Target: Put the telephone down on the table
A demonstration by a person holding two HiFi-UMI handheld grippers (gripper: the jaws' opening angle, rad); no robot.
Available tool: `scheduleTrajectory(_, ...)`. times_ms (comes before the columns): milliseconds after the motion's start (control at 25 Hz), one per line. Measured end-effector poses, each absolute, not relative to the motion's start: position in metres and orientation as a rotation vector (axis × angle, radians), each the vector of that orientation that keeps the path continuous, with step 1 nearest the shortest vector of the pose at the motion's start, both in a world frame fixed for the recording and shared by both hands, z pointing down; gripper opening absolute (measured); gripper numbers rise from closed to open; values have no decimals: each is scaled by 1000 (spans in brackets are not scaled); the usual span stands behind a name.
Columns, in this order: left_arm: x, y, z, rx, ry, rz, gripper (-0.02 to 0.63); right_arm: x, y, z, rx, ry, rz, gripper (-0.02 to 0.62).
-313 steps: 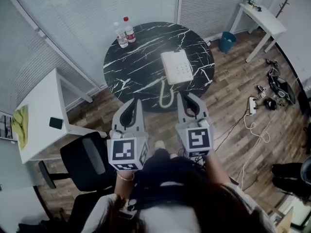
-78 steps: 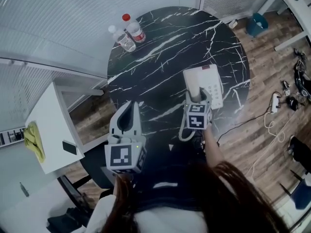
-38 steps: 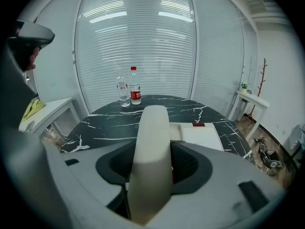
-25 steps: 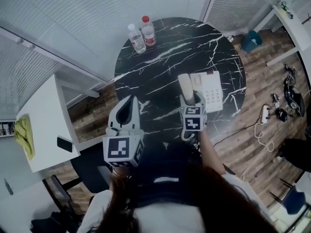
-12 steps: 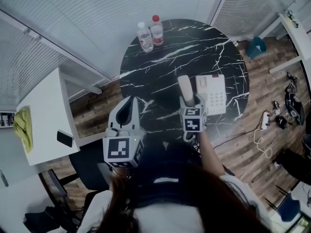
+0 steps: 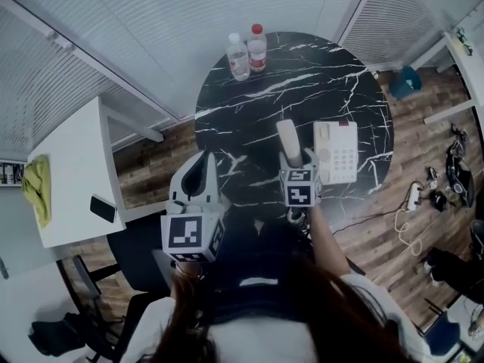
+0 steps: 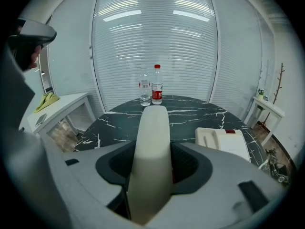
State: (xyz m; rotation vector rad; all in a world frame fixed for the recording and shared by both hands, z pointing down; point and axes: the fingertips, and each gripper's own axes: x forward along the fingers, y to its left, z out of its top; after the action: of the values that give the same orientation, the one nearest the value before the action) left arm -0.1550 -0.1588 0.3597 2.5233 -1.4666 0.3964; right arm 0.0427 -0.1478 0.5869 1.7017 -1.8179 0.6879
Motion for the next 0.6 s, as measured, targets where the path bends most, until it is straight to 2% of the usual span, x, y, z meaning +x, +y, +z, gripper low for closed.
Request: scheduleTrajectory(600,-186,-153,358,2449,-1563,387,0,12,-154,591,1620,-1868,678,221)
